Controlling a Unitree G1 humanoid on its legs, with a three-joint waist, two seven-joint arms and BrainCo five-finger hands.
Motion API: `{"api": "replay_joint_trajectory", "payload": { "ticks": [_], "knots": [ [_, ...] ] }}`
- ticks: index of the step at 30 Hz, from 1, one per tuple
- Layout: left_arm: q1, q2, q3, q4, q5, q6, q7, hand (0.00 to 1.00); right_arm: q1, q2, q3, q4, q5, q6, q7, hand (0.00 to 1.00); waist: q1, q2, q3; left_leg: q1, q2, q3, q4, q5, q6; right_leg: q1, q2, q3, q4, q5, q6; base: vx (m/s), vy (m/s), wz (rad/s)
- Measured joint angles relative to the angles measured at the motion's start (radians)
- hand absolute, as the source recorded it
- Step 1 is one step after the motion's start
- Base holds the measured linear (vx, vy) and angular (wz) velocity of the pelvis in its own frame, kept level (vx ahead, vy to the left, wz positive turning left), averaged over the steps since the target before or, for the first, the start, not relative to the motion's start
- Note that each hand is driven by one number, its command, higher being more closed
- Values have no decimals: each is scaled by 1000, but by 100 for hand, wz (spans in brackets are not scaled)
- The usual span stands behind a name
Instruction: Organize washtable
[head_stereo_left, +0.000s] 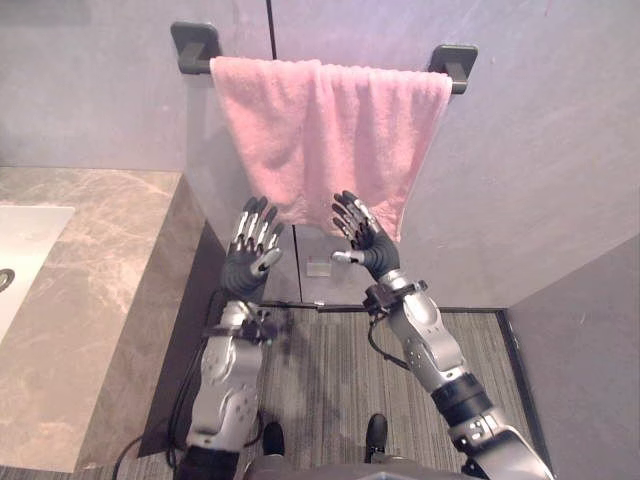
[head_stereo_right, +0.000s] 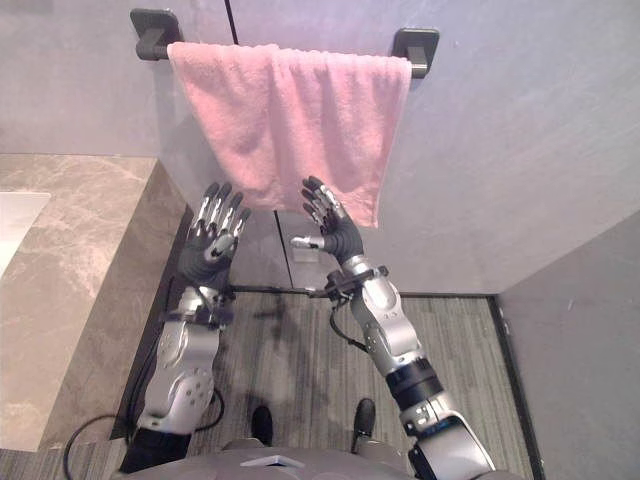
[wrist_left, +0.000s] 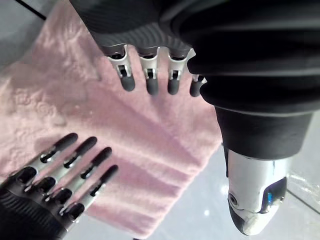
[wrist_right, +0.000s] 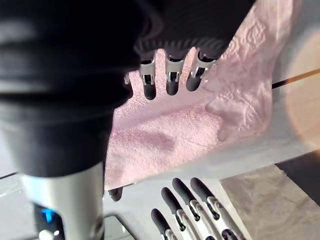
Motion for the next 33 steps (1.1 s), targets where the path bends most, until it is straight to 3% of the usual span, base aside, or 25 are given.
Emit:
{"api": "replay_joint_trajectory", "payload": {
  "ticks": [8, 13, 20, 26, 33],
  "knots": [
    [-281, 34, -4, 265, -132, -3, 73, 0, -184, 8, -87, 147, 77, -15, -101, 0, 1, 5, 5, -22, 2, 3, 0, 11, 2, -24, 1, 13, 0, 19, -10, -36, 4, -2],
    [-535, 65, -9, 398, -198, -32, 101, 0, -345, -20, -124, 199, 113, -18, -146, 0, -7, 5, 61, -46, 3, 4, -1, 24, 2, -52, 3, 22, 0, 38, -18, -75, -4, -3],
    [-702, 66, -16, 513, -270, -36, 123, 0, -462, -30, -125, 262, 112, -14, -176, 0, -17, -2, 95, -56, 5, 34, -1, 31, 2, -81, 9, 55, 0, 60, -18, -22, -3, -13],
    [-799, 106, 101, 639, -275, -37, 162, 0, -521, -66, -195, 382, 109, 12, -196, 0, -21, -12, 133, -55, 16, 58, -1, 33, 2, -100, 23, 81, 0, 101, -17, -37, 1, -16],
    [-861, 243, 231, 839, -235, -11, 192, 0, -585, -221, -345, 549, 95, 45, -213, 0, -20, -13, 161, -64, 19, 62, -1, 50, -5, -111, 28, 82, 0, 98, -21, -45, -29, -3]
  ]
}}
